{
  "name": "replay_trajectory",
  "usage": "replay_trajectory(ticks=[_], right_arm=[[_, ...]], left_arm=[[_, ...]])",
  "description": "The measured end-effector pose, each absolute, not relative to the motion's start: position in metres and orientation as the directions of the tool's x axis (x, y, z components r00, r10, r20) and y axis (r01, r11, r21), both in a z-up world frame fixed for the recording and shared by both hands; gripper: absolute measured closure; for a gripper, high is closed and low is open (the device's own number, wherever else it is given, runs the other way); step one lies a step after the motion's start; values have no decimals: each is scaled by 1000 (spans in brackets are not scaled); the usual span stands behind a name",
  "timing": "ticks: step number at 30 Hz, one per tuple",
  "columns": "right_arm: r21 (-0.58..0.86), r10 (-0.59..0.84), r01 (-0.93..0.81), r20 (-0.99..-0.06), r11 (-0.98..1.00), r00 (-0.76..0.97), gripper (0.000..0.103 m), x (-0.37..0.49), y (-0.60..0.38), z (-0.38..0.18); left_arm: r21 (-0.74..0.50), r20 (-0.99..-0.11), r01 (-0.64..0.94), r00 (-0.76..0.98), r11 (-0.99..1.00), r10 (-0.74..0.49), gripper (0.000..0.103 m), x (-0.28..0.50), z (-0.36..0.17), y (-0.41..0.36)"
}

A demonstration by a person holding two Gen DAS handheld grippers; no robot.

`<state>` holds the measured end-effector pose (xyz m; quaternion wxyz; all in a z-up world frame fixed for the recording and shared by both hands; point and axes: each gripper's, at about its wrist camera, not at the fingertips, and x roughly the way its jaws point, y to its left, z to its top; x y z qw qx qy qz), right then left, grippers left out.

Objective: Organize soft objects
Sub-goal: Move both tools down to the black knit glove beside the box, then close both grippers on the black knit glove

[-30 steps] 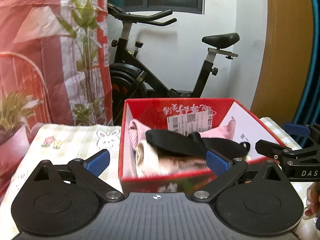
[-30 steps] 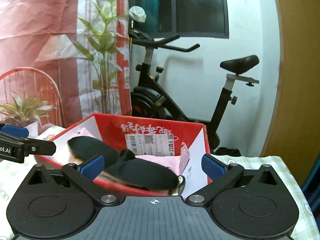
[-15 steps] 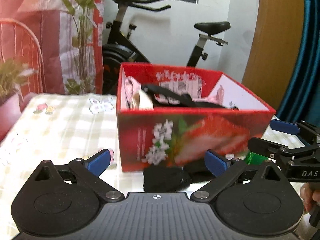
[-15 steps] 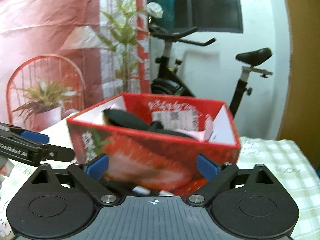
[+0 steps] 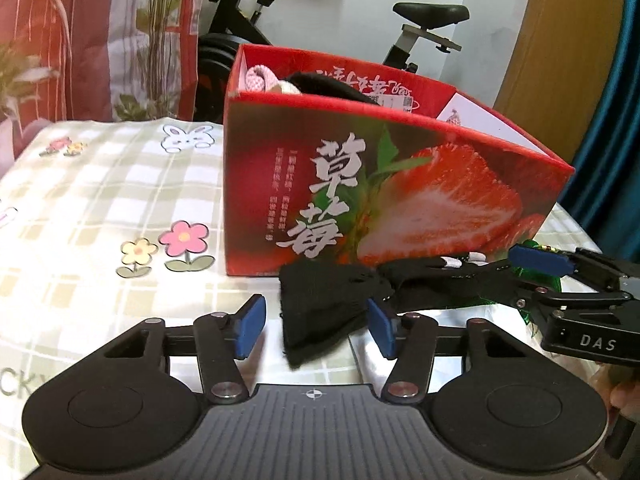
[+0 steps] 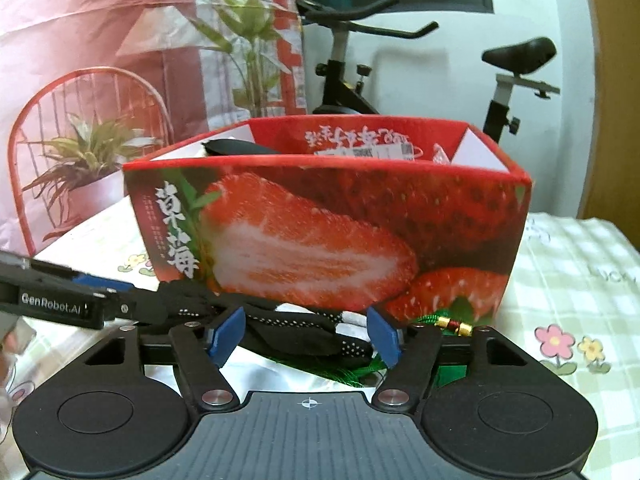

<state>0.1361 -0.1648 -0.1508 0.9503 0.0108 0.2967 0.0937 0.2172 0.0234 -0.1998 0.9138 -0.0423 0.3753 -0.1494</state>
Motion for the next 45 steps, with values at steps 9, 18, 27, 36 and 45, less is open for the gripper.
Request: replay_trajectory(ticks=[9, 18, 27, 36, 45], right_arm=[[68, 171, -162, -563, 985, 808, 42, 146, -166, -166], [33, 157, -168, -568, 985, 808, 40, 147, -160, -169], [19, 192, -219, -562, 975, 804, 65, 143, -153, -171], [47, 228, -245, -564, 968, 794, 89, 140, -155, -171], [66, 237, -241, -546, 968, 804, 91, 136, -161, -170]], left_arm=[[-239, -643, 223, 693, 945, -327, 49, 221, -215, 23], [-273, -616, 214, 711, 938, -341, 51, 216, -221, 25], [-297, -599, 211, 718, 931, -354, 55, 215, -223, 29], [-245, -582, 229, 742, 942, -332, 80, 204, -213, 20], [-240, -557, 242, 759, 940, -337, 83, 196, -206, 20]])
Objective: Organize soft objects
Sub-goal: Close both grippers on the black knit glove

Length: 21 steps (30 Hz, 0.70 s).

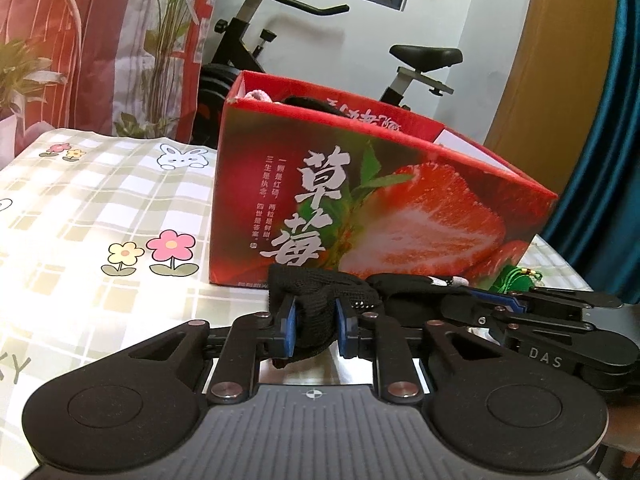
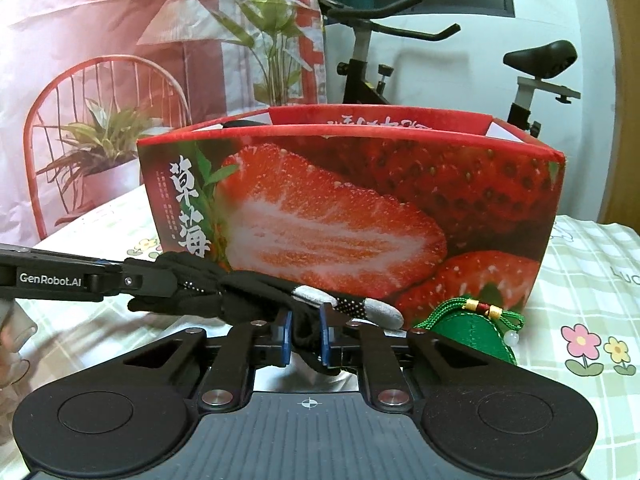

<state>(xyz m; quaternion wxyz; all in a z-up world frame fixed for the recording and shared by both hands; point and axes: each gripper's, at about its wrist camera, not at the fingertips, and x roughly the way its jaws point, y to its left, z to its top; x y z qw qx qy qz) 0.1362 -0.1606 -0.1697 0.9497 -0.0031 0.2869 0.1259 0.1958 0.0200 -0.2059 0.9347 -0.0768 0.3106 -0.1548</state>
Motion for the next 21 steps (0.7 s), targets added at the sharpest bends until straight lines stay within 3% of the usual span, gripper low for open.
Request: replay_trajectory(ticks=[12, 21], right_arm=[[56, 233, -241, -537, 969, 811, 91, 131, -160, -169], [58, 223, -230, -548, 972, 806, 73, 135, -159, -170]], left_arm=[[-224, -558, 252, 759, 942, -336, 83, 181, -201, 19], [-230, -582, 217, 751, 949, -312, 83, 184, -208, 24]])
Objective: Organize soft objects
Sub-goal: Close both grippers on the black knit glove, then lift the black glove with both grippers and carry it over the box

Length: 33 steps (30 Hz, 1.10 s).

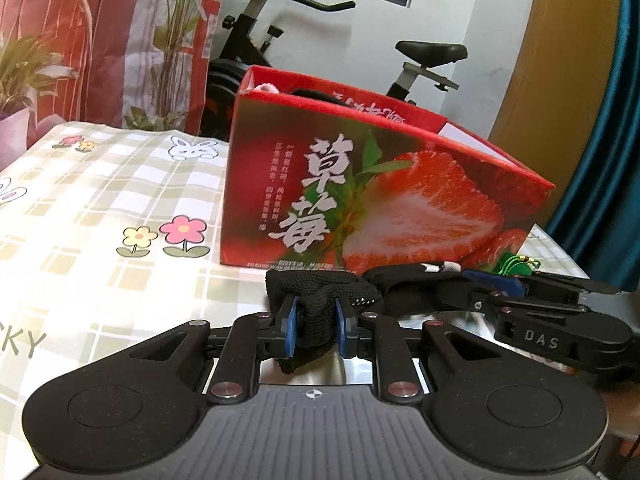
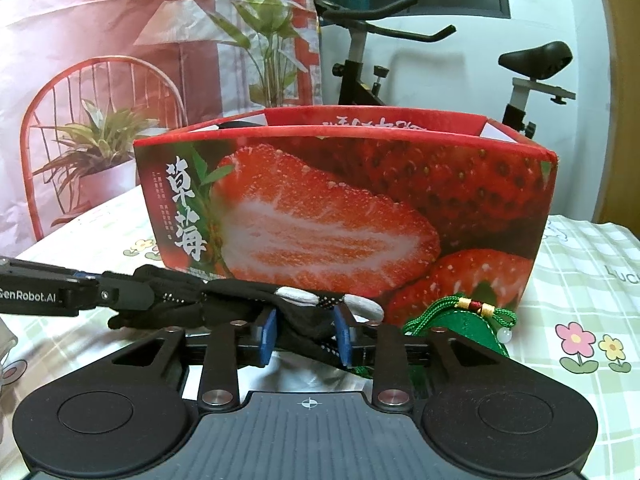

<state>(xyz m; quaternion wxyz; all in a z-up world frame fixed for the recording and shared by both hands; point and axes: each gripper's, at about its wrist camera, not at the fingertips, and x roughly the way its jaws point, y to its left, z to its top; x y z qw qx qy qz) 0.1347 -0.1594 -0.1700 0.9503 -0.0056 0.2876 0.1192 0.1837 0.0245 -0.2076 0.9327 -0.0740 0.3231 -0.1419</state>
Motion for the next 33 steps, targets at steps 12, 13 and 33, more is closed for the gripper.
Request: replay_trajectory(ticks=[12, 13, 33], right_arm=[[-35, 185, -268, -634, 963, 751, 35, 155, -138, -178], [-33, 192, -278, -644, 960, 741, 38, 156, -137, -179], [69, 272, -276, -503, 959, 820, 91, 124, -160, -161]], left_arm=[[-242, -607, 195, 734, 950, -305, 83, 186, -217, 28], [-244, -607, 195, 734, 950, -306, 83, 186, -217, 28], [-230, -553, 227, 770, 946, -319, 83, 177, -200, 25]])
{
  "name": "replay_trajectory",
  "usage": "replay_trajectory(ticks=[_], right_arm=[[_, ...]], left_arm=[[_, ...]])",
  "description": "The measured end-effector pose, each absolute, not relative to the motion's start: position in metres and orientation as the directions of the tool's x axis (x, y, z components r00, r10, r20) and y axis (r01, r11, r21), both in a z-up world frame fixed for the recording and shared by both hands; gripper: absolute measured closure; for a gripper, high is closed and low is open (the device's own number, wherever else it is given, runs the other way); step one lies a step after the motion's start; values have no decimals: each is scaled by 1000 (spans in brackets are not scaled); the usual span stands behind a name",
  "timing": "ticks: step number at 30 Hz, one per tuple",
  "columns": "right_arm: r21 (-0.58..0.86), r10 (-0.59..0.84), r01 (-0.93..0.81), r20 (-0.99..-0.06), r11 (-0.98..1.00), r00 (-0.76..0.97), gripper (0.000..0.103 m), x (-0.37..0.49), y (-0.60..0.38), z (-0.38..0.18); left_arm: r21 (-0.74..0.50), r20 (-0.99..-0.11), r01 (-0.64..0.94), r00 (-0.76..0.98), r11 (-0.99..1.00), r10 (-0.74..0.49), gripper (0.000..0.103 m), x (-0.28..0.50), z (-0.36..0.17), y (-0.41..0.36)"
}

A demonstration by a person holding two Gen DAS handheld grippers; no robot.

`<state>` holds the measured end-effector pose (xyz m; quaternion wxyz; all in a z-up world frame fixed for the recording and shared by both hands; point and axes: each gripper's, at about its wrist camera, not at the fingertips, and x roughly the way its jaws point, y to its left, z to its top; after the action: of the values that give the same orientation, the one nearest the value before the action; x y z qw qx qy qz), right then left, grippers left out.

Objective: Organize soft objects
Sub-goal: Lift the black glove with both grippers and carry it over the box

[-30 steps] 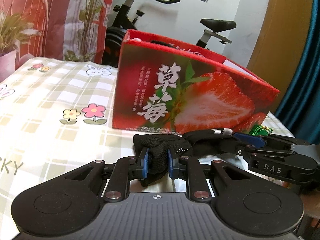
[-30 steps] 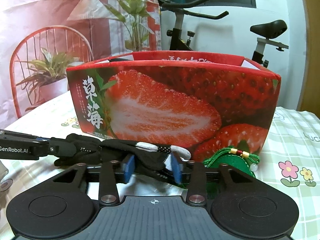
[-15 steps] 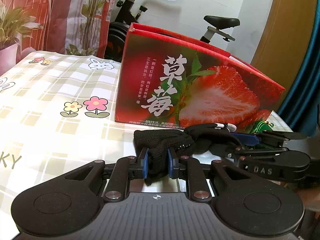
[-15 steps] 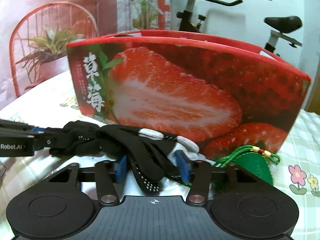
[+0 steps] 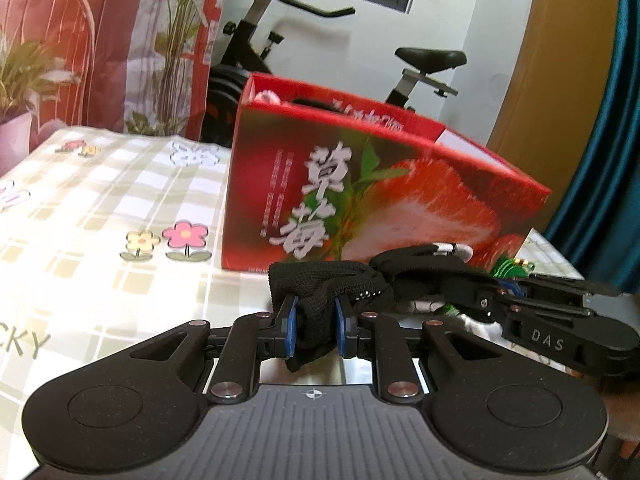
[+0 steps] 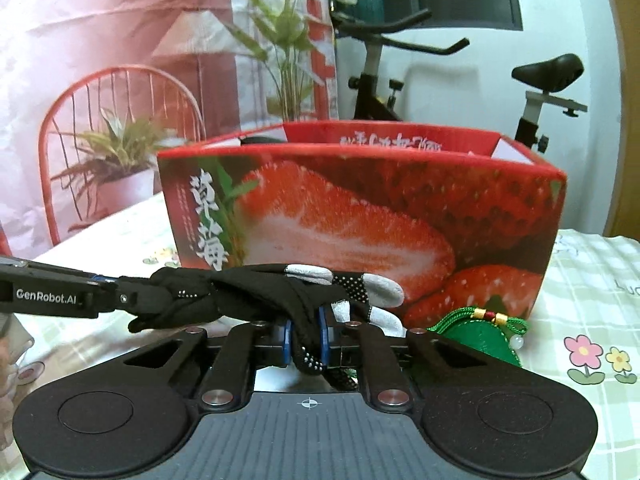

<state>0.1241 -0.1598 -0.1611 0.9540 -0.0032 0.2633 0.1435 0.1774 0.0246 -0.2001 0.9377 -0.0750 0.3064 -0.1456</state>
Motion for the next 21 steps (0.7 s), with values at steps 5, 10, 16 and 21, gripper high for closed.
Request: replay_trajectory(ticks=[5, 10, 16, 21], right_arm=[[118, 295, -272, -483, 955, 825, 91, 118, -166, -153], [150, 298, -257, -463, 955, 835, 91, 112, -173, -143], [160, 303, -258, -463, 953, 833, 91, 106, -171, -139], [161, 306, -261, -459, 952, 834, 91, 102, -169, -134]], left_arm=[[-222, -522, 239, 790, 945, -323, 83, 173, -188, 22], [-218, -506, 260, 794, 941, -336, 83, 168, -183, 17], [-223, -498, 260, 798, 939, -340, 83, 166, -180, 19], [-225, -487, 262, 804, 939, -341, 83, 162, -177, 19]])
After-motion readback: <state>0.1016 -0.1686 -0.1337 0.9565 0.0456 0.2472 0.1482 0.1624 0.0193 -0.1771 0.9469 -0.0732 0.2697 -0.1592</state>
